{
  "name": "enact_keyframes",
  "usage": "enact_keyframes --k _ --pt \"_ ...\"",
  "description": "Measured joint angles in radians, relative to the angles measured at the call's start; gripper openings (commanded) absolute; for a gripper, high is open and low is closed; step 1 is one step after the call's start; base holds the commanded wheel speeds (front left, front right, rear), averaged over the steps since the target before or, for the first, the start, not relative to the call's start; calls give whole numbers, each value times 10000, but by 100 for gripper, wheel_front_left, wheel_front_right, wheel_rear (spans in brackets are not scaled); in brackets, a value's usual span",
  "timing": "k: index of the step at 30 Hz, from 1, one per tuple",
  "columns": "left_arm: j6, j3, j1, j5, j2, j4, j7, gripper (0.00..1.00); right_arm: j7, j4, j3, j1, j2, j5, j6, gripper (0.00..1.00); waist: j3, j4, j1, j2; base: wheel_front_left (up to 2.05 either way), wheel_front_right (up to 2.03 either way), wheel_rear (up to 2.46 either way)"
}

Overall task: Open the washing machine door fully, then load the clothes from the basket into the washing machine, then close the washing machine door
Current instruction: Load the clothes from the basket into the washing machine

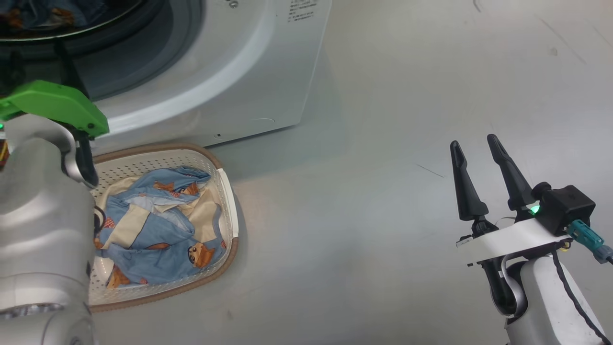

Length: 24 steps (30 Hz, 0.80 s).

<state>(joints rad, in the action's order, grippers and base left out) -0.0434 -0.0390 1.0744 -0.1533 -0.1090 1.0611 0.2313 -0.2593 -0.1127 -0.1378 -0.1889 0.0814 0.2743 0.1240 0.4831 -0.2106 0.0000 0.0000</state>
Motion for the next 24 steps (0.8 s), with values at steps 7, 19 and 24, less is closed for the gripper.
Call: enact_keyframes --k 7,19,24 --pt "215 150 -670 -17 370 6 171 100 0 -56 136 25 61 -2 0 100 -502 436 0 0 0 0 0" --pt "727 420 -2136 -81 771 -460 198 100 0 -130 378 394 81 -17 -2 100 -1345 953 -1 0 0 0 0" --pt "859 382 -2822 -278 771 -1156 198 100 0 -169 337 474 81 -19 -2 100 -1719 1070 -1 0 0 0 0"
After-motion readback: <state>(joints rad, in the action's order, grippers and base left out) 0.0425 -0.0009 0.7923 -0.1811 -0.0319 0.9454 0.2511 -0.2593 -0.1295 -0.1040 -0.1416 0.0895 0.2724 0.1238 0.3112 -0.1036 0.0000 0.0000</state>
